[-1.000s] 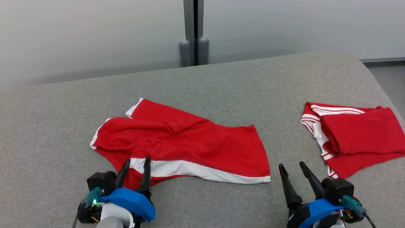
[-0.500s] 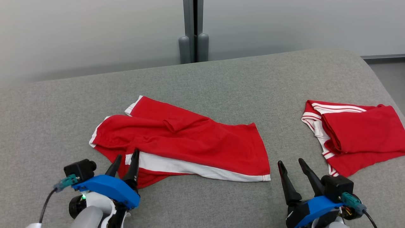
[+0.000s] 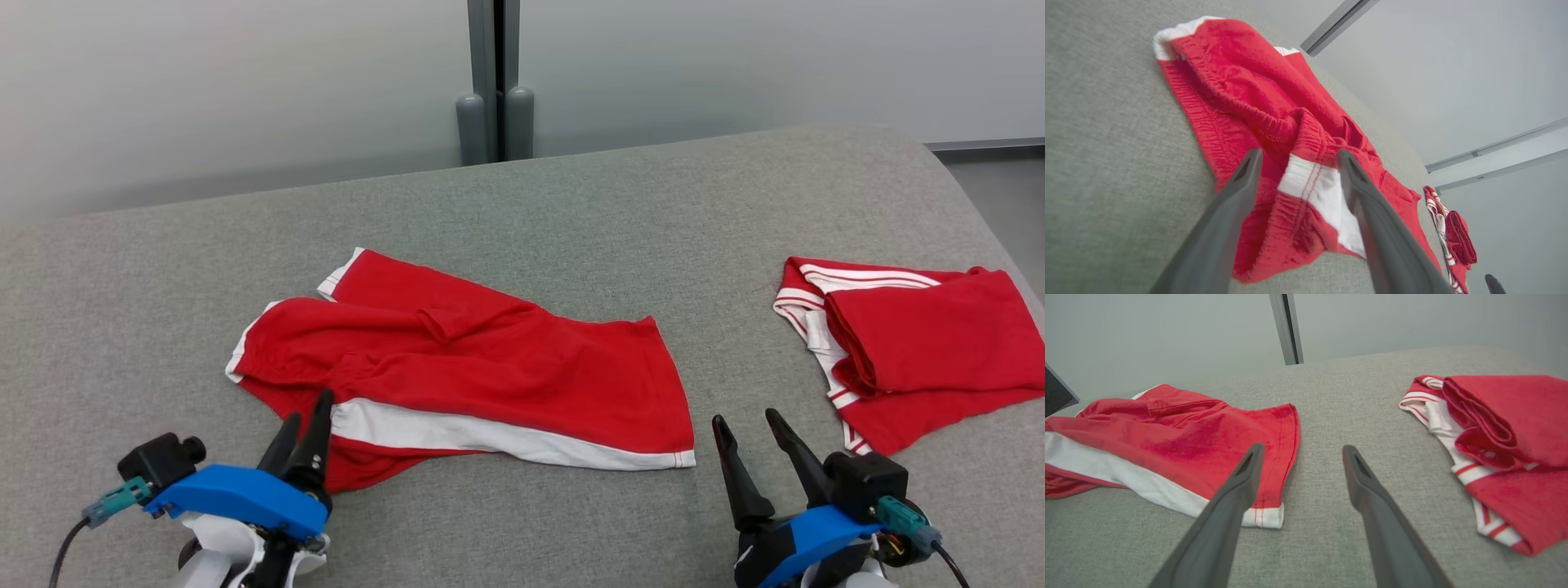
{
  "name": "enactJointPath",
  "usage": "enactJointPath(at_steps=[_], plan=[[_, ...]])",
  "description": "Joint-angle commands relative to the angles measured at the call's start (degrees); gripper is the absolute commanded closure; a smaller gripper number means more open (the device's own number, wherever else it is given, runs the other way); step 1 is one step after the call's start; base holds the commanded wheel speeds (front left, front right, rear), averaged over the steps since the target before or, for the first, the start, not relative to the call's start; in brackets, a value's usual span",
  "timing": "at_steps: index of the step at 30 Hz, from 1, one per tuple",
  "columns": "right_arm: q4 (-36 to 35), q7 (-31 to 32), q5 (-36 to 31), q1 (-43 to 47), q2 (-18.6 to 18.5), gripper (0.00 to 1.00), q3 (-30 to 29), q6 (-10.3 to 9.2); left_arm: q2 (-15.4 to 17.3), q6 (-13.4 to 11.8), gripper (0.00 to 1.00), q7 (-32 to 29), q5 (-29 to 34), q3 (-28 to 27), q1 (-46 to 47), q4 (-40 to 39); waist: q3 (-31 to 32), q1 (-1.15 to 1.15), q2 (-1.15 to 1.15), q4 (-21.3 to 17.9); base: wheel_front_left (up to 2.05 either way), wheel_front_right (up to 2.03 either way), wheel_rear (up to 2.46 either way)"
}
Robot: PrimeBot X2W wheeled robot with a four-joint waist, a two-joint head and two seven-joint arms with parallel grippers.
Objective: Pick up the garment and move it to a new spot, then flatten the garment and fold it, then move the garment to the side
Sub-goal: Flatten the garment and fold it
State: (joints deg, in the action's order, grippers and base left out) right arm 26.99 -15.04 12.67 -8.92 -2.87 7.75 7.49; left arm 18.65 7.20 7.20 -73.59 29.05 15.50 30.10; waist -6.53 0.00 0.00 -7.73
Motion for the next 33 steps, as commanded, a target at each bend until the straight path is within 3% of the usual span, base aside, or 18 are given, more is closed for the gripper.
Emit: enactJointPath(at_steps=[1,7,30,31,32,33], plan=[[-0.13,-0.17,-0.15,0.11,-0.11,0.00,-0.05,0.01,0.29,0.43,0.00,0.92,-1.99,-0.77,0.06,-0.82,-0.11,0.00,0.00,-0.02,0.00,0.00,0.00],[-0.05,-0.17,0.12,-0.23,-0.12,0.00,0.10,0.01,2.52,0.42,0.00,0.15,-2.01,2.71,0.53,0.47,-0.40,0.00,0.00,-0.30,0.00,0.00,0.00],[0.06,-0.17,0.46,-0.65,-0.12,0.00,-0.10,0.01,3.52,0.43,0.00,0.78,-4.90,10.24,3.92,2.18,-0.68,0.00,0.00,-0.73,0.00,0.00,0.00],[0.00,-0.17,0.51,-0.58,-0.11,0.00,-0.06,0.01,3.64,0.43,0.10,1.07,-4.96,10.50,4.04,2.21,-0.66,0.00,0.00,-0.74,0.00,0.00,0.00],[0.02,-0.17,0.51,-0.56,-0.11,0.00,-0.03,0.01,3.76,0.43,0.51,1.36,-4.91,10.83,4.14,2.16,-0.64,0.00,0.00,-0.74,0.00,0.00,0.00],[0.09,-0.17,0.49,-0.57,-0.12,0.00,-0.08,0.01,3.96,0.44,0.68,1.93,-4.45,11.26,4.26,2.11,-0.62,0.00,0.00,-0.74,0.00,0.00,0.00]])
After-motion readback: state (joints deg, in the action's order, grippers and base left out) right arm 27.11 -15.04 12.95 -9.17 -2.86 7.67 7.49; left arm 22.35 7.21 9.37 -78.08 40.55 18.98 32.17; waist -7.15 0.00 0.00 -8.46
